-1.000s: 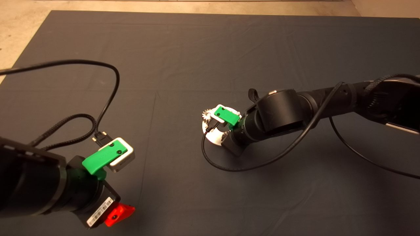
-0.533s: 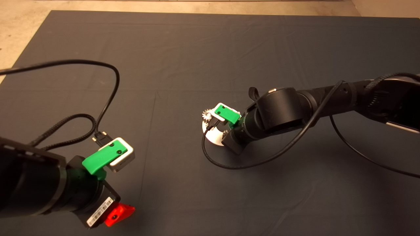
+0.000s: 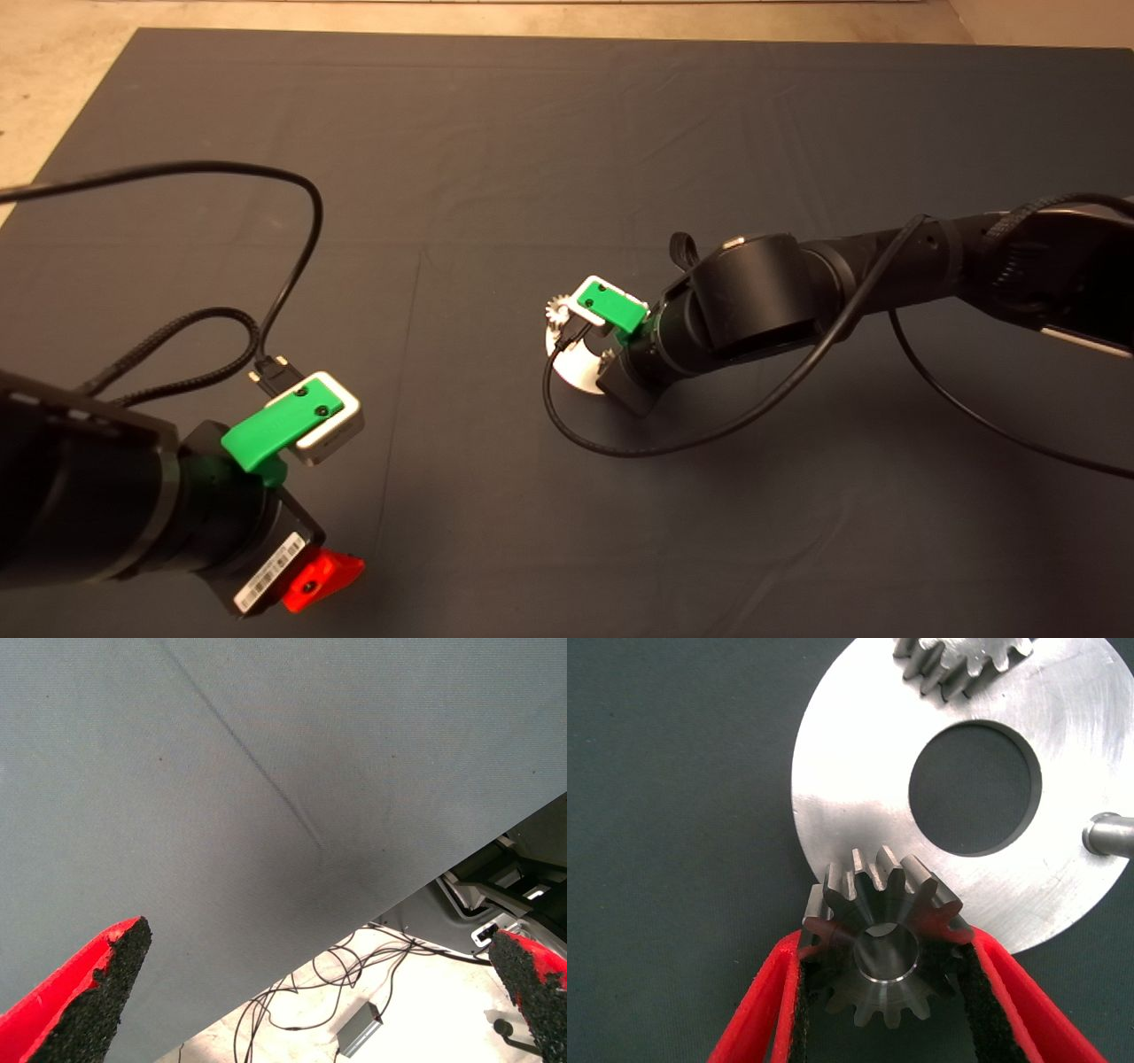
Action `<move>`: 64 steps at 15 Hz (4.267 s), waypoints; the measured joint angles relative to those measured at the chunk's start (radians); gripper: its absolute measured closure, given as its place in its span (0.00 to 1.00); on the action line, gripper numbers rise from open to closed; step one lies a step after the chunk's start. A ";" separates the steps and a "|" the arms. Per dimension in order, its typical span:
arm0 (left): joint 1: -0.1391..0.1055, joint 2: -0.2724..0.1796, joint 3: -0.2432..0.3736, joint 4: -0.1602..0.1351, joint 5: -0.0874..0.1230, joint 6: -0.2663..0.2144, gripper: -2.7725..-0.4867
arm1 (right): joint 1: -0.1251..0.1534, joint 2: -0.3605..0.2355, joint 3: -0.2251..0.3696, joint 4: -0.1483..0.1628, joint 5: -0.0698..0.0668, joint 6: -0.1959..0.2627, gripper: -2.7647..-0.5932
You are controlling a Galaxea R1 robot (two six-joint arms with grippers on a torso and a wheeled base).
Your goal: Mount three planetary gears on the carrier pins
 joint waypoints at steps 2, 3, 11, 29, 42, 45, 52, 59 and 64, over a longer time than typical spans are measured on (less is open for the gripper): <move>0.000 -0.002 0.000 0.000 0.000 0.000 0.00 | 0.000 0.009 0.000 0.000 0.001 0.000 0.80; 0.000 -0.002 0.000 0.000 0.000 0.000 0.00 | 0.000 0.010 0.000 0.000 0.002 0.000 0.80; 0.000 -0.005 0.000 0.000 0.000 0.000 0.00 | 0.000 0.009 0.000 0.000 0.001 0.000 0.80; 0.000 -0.010 0.000 0.000 0.000 0.000 0.00 | 0.000 0.003 0.000 -0.005 0.001 -0.026 0.80; 0.000 -0.013 0.000 0.000 0.000 0.001 0.00 | -0.001 -0.011 0.000 -0.005 0.001 -0.027 0.80; 0.000 -0.013 0.000 0.000 0.000 0.001 0.00 | -0.001 -0.010 0.003 -0.005 0.000 -0.027 0.80; 0.000 -0.013 0.000 0.000 0.000 0.001 0.00 | -0.002 -0.001 0.013 -0.005 0.001 -0.027 0.80; 0.000 -0.013 0.000 0.000 0.000 0.001 0.00 | -0.004 0.001 0.013 -0.008 0.000 -0.027 0.80; 0.000 -0.013 0.000 0.000 0.000 0.001 0.00 | -0.004 0.001 0.013 -0.010 0.000 -0.027 0.80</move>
